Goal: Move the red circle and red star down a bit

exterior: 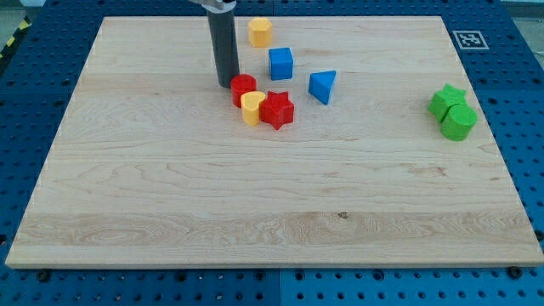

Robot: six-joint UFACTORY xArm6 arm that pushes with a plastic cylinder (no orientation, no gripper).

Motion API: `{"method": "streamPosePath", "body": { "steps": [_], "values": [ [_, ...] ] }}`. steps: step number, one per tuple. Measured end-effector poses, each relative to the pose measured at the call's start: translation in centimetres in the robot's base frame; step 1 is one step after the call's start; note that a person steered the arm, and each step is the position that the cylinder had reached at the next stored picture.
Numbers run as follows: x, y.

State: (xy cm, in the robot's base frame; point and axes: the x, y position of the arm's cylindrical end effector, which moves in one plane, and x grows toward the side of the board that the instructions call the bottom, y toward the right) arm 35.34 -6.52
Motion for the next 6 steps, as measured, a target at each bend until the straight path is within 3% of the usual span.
{"method": "streamPosePath", "body": {
  "steps": [4,6],
  "values": [
    [3.7,1.3],
    [0.9,1.7]
  ]
}}
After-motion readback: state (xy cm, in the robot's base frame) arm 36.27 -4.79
